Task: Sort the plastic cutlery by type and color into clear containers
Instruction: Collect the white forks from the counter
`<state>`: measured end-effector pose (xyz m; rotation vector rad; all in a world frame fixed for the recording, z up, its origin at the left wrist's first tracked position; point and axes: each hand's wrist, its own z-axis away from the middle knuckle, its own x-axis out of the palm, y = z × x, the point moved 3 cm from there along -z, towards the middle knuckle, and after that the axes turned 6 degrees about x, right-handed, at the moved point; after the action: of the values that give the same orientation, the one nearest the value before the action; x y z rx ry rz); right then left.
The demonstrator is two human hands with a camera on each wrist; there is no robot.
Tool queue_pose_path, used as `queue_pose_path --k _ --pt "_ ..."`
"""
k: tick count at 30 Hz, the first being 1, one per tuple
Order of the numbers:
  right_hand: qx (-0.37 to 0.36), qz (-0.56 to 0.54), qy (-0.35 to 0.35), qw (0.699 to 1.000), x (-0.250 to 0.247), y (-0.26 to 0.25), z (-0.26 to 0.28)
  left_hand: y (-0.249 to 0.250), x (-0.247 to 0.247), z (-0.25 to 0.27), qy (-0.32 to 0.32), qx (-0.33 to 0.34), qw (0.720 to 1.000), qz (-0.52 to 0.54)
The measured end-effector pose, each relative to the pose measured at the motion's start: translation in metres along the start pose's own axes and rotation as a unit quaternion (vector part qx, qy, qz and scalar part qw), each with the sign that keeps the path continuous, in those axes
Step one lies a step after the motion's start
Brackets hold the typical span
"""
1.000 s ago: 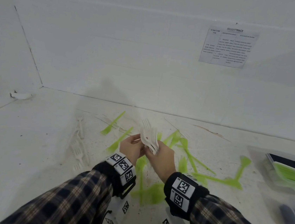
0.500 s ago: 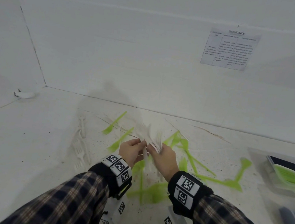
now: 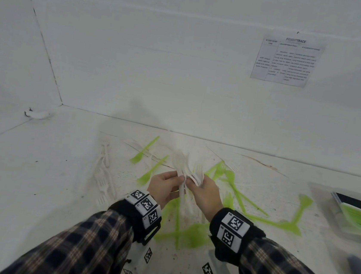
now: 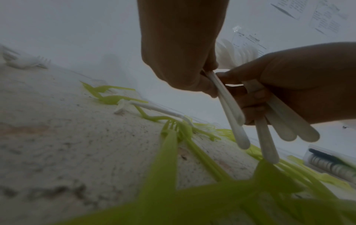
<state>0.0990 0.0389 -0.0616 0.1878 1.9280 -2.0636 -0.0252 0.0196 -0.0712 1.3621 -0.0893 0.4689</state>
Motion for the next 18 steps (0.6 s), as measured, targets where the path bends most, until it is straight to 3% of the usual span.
queue_pose_path --k 5,8,13,18 --pt "-0.018 0.045 -0.009 0.999 0.008 -0.005 0.001 0.004 -0.004 0.002 0.009 0.013 1.000 -0.006" --pt "-0.008 0.001 0.000 1.000 0.010 -0.008 0.002 0.004 -0.008 0.002 0.002 0.018 1.000 -0.001" --pt "-0.033 0.021 -0.022 0.999 0.016 -0.015 0.005 0.006 -0.013 0.004 0.013 0.026 0.999 0.029" --pt "-0.013 -0.054 -0.035 0.998 0.022 -0.015 0.006 0.010 -0.019 0.003 0.017 0.028 0.998 0.056"
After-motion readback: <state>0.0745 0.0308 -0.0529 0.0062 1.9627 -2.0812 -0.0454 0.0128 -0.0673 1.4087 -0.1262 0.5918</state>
